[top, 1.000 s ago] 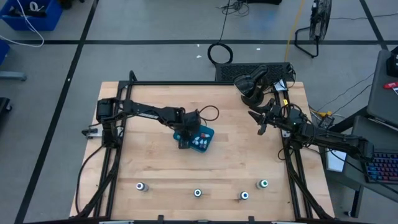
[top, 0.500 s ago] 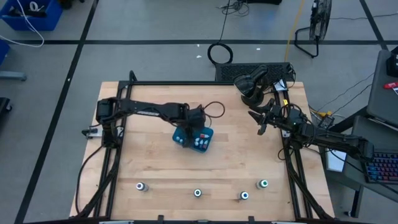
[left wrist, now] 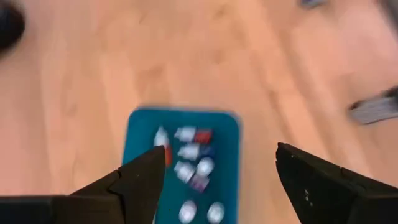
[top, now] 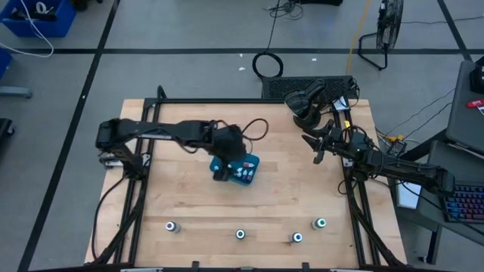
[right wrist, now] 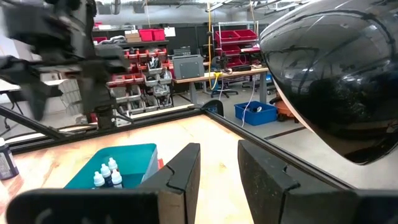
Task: Pick & Place food coloring
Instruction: Adjust the blue bin on the table
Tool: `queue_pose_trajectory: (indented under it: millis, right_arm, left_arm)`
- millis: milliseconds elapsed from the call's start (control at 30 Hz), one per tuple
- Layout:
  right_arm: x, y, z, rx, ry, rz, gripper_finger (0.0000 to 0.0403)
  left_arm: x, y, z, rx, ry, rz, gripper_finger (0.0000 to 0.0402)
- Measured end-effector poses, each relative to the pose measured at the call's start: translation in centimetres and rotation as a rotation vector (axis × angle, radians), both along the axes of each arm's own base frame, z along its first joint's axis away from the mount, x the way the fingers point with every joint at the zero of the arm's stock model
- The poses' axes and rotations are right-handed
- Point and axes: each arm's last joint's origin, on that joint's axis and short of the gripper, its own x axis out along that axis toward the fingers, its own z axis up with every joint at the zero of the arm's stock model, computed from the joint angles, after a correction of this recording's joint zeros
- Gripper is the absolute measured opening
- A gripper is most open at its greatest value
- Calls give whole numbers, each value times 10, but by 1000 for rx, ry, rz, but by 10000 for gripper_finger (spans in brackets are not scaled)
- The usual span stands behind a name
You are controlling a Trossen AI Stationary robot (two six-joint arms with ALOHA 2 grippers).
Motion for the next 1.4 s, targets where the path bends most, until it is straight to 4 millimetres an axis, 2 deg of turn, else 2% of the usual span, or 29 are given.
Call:
queue_pose_trajectory:
  millis: [167,367,500,667,1000,1400]
  right_arm:
    - [0,0,0,0,0,0,100]
    - [0,0,0,0,0,0,100]
    - [0,0,0,0,0,0,100]
    - [0,0,0,0,0,0,100]
    - [0,0,0,0,0,0,100]
    - [0,0,0,0,0,0,100]
  left_arm:
    - [-25,-13,-2,-12,-109,-85,294]
    - [-55,-14,-9,-44,-154,-15,298]
    - [-69,-16,-16,-72,-207,-3,299]
    - [-78,-20,-18,-129,-243,18,307]
    - [-86,-40,-3,-152,-340,-73,299]
    - [-95,-64,5,-157,-383,-181,314]
